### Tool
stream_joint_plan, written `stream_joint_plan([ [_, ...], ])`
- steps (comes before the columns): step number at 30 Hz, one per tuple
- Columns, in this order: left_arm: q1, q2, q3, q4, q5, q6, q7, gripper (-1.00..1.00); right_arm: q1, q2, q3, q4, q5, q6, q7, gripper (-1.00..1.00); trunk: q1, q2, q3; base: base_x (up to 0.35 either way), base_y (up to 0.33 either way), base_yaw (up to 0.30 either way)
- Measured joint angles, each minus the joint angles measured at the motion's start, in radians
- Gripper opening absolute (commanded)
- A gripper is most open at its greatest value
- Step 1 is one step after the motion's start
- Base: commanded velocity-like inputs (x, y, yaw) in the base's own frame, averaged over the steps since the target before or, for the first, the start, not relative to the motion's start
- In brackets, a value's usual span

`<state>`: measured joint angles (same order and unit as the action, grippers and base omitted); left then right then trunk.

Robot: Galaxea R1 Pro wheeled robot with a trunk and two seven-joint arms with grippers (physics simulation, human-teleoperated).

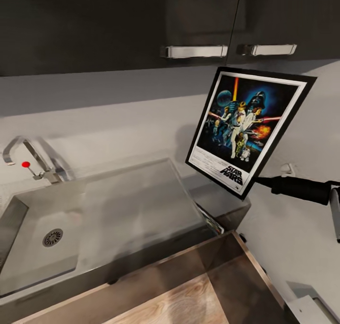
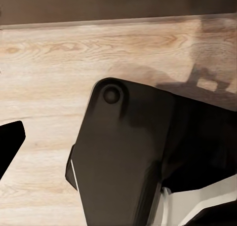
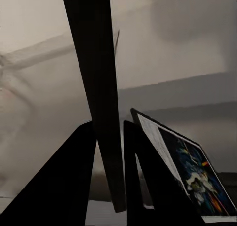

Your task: Pick up the poster from the kitchen countertop and hang it on one of the wall nails in the kitchen.

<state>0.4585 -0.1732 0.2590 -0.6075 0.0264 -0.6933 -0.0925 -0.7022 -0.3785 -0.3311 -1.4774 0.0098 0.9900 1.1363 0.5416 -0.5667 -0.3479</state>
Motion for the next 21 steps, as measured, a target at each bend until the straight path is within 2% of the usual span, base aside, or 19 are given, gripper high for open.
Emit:
stream_joint_plan([
  [4, 0.0, 0.0, 0.001, 0.0, 0.0, -0.002, 0.002, 1.0, 0.005, 0.001, 0.003, 0.015, 0.026, 0.0, -0.002, -1.0, 0.001, 0.0, 0.006, -0.168, 0.0, 0.087],
  [8, 0.0, 0.0, 0.0, 0.0, 0.0, 0.0, 0.002, 1.0, 0.007, 0.001, 0.004, 0.028, 0.033, 0.001, -0.005, -1.0, 0.001, 0.0, 0.01, -0.305, 0.0, 0.049],
  [17, 0.0, 0.0, 0.0, 0.0, 0.0, 0.0, 0.002, 1.0, 0.007, 0.003, 0.005, 0.038, 0.033, 0.0, -0.004, -1.0, 0.001, 0.0, 0.012, -0.334, 0.0, 0.006],
  [21, 0.0, 0.0, 0.001, 0.0, 0.0, -0.004, 0.002, 1.0, 0.007, 0.003, 0.008, 0.036, 0.031, 0.0, -0.003, -1.0, 0.0, 0.0, 0.015, -0.163, 0.0, 0.0],
])
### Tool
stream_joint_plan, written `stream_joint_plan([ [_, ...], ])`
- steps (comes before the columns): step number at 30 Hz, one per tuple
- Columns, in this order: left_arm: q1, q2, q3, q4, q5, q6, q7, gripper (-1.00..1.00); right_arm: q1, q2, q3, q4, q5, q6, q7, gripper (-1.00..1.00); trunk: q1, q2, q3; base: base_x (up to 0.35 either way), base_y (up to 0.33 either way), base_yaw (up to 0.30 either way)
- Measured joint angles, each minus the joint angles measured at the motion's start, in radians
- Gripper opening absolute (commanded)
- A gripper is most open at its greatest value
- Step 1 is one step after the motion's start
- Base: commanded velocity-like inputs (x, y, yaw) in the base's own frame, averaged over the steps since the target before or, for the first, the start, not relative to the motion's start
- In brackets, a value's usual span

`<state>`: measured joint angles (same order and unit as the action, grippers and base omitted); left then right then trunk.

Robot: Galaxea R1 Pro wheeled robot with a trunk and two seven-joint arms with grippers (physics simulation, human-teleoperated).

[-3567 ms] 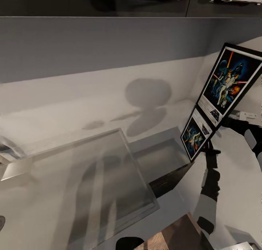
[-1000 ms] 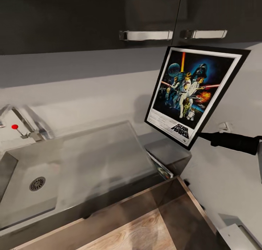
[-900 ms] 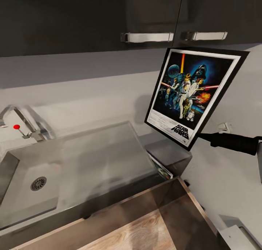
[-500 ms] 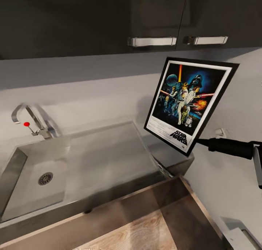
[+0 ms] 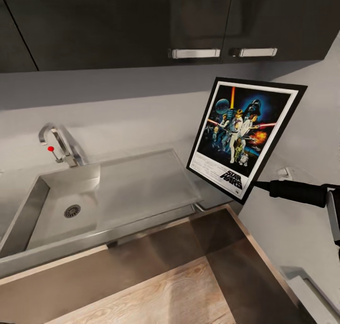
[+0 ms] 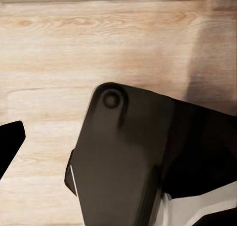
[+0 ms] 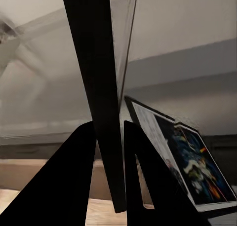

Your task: Pick up the poster from the kitchen countertop and hang it on one of the wall nails in the kitchen.

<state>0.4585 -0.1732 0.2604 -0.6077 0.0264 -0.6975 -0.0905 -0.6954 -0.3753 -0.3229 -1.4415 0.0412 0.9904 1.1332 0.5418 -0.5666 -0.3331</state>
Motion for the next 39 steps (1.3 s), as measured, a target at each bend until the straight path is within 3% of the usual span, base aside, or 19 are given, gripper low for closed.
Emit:
stream_joint_plan([
  [11, 0.0, 0.0, 0.004, 0.0, 0.0, 0.001, 0.0, 1.0, 0.033, -0.001, 0.002, -0.04, 0.001, -0.001, 0.0, -1.0, 0.0, 0.0, 0.017, -0.039, 0.0, 0.0],
  [22, 0.0, 0.0, 0.003, 0.0, 0.0, -0.001, 0.0, 1.0, 0.034, -0.002, 0.005, -0.04, 0.0, -0.001, 0.001, -1.0, 0.0, 0.0, 0.036, -0.306, 0.0, 0.0],
  [28, 0.0, 0.0, 0.003, 0.0, 0.0, -0.002, 0.0, 1.0, 0.034, -0.003, 0.009, -0.016, -0.002, -0.001, 0.074, -1.0, 0.0, 0.0, 0.046, -0.334, 0.013, 0.0],
  [31, 0.0, 0.0, 0.007, -0.001, 0.001, -0.003, 0.0, 1.0, 0.034, -0.002, 0.033, -0.012, -0.002, -0.001, 0.091, -1.0, 0.0, 0.0, 0.051, -0.196, 0.073, 0.0],
  [32, 0.0, 0.0, 0.006, -0.001, 0.001, -0.001, 0.0, 1.0, 0.034, -0.003, 0.095, -0.019, -0.011, 0.004, 0.115, -1.0, 0.0, 0.0, 0.052, -0.074, 0.03, 0.0],
  [33, 0.0, 0.0, 0.005, -0.001, 0.001, -0.001, 0.0, 1.0, 0.034, -0.003, 0.112, -0.021, -0.005, -0.001, 0.122, -1.0, 0.0, 0.0, 0.054, -0.059, 0.024, 0.0],
  [39, 0.0, 0.0, 0.004, -0.003, 0.003, 0.0, 0.0, 1.0, 0.034, -0.004, 0.152, -0.044, -0.005, -0.002, 0.182, -1.0, 0.0, 0.0, 0.064, -0.021, 0.009, 0.0],
])
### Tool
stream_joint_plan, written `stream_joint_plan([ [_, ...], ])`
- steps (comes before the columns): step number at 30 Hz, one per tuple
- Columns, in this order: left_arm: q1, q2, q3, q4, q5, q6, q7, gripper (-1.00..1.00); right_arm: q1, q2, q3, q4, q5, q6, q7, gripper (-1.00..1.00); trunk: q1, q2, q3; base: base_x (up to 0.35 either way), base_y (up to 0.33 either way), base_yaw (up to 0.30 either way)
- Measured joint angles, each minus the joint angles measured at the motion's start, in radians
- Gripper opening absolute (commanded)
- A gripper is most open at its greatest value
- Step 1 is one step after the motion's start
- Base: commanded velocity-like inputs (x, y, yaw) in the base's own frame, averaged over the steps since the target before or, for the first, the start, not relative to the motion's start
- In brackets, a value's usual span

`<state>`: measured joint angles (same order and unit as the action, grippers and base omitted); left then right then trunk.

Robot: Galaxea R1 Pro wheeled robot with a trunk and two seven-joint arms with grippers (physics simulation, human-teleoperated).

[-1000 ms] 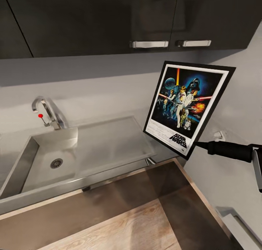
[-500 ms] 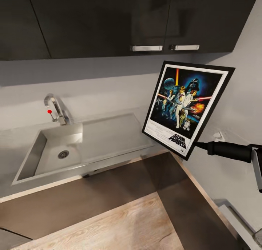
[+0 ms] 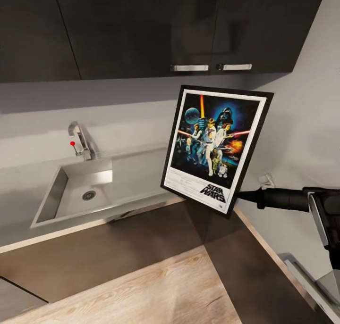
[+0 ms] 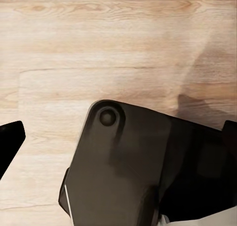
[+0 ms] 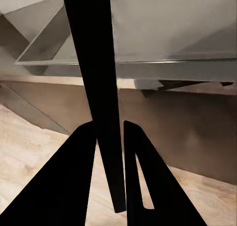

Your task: Pick up the poster from the kitchen countertop and hang it on one of the wall nails in the kitchen.

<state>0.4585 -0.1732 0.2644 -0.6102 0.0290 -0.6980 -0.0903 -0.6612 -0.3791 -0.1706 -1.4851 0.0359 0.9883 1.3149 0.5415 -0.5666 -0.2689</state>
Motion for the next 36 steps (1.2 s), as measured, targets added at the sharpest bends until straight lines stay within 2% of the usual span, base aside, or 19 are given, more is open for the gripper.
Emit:
stream_joint_plan([
  [4, 0.0, 0.0, -0.001, 0.0, 0.0, 0.002, 0.0, 1.0, 0.018, -0.029, 0.006, -0.025, -0.007, 0.0, 0.074, -1.0, 0.0, 0.0, 0.007, -0.002, 0.001, 0.0],
  [5, 0.0, 0.0, -0.001, 0.0, -0.001, 0.001, 0.0, 1.0, 0.021, -0.034, 0.007, -0.027, -0.009, -0.001, 0.109, -1.0, 0.0, 0.0, 0.008, 0.0, 0.0, 0.0],
  [8, 0.0, 0.0, -0.001, 0.0, -0.001, 0.001, 0.0, 1.0, 0.023, -0.042, 0.008, -0.028, -0.009, -0.001, 0.155, -1.0, 0.0, 0.0, 0.013, 0.0, 0.0, 0.0],
  [11, 0.0, 0.0, -0.001, 0.0, -0.001, 0.001, 0.0, 1.0, 0.023, -0.047, 0.008, -0.027, -0.008, -0.001, 0.172, -1.0, 0.0, 0.0, 0.018, 0.0, 0.0, 0.0],
  [17, 0.0, 0.0, 0.001, 0.0, 0.0, 0.0, 0.0, 1.0, 0.024, -0.048, 0.011, -0.026, -0.002, -0.003, 0.182, -1.0, -0.023, 0.042, 0.047, 0.0, 0.0, 0.0],
  [29, 0.0, 0.0, 0.005, 0.002, 0.0, 0.002, 0.002, 1.0, 0.026, -0.046, 0.024, -0.028, 0.002, -0.012, 0.181, -1.0, -0.023, 0.042, 0.067, 0.0, 0.0, 0.0],
  [36, 0.0, 0.0, 0.006, 0.001, 0.0, 0.004, 0.002, 1.0, 0.027, -0.043, 0.027, -0.027, 0.006, -0.016, 0.174, -1.0, -0.023, 0.042, 0.079, -0.202, 0.068, 0.0],
])
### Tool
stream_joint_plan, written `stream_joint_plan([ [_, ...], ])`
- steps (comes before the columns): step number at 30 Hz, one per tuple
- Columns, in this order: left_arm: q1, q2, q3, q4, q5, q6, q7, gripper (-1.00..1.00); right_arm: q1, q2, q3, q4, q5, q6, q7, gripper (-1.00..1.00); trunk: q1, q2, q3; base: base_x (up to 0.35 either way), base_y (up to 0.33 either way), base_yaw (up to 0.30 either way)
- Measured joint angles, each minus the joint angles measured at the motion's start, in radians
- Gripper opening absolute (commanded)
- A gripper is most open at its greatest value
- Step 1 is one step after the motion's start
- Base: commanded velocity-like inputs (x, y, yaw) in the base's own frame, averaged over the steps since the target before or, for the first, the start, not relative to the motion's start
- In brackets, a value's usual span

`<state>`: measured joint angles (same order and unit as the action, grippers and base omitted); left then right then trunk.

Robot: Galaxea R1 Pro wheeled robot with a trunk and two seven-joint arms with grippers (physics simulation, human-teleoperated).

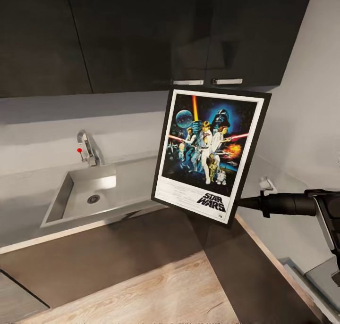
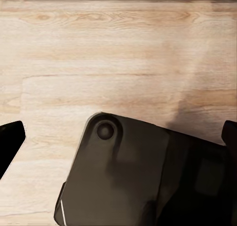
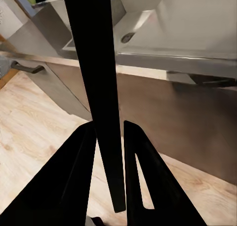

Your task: Pick up the poster from the kitchen countertop and hang it on one of the wall nails in the kitchen.

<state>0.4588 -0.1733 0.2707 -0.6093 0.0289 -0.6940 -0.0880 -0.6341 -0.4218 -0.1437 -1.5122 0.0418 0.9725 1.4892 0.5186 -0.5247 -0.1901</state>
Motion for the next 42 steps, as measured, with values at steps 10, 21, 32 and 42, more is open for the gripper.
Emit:
stream_joint_plan([
  [10, 0.0, 0.0, 0.003, -0.188, 0.001, 0.068, -0.007, 1.0, 0.018, 0.001, 0.0, -0.011, 0.0, -0.077, -0.001, -1.0, 0.0, 0.0, 0.017, -0.022, 0.09, 0.0],
  [21, -0.025, 0.0, -0.008, -0.651, 0.002, 0.955, -0.01, 1.0, 0.02, 0.0, -0.005, -0.033, 0.002, -0.094, -0.022, -1.0, 0.0, 0.0, 0.035, -0.001, 0.005, 0.0],
  [32, -0.112, 0.0, -0.008, -0.457, -0.002, 0.975, -0.011, 1.0, 0.061, 0.003, -0.001, -0.033, 0.002, -0.236, -0.149, -1.0, 0.0, 0.0, 0.053, 0.0, 0.0, 0.0],
  [42, -0.113, 0.0, -0.01, -0.427, -0.003, 0.888, -0.011, 1.0, 0.087, 0.081, 0.143, -0.033, 0.047, -0.264, -0.435, -1.0, 0.0, 0.001, 0.07, 0.0, 0.0, 0.008],
])
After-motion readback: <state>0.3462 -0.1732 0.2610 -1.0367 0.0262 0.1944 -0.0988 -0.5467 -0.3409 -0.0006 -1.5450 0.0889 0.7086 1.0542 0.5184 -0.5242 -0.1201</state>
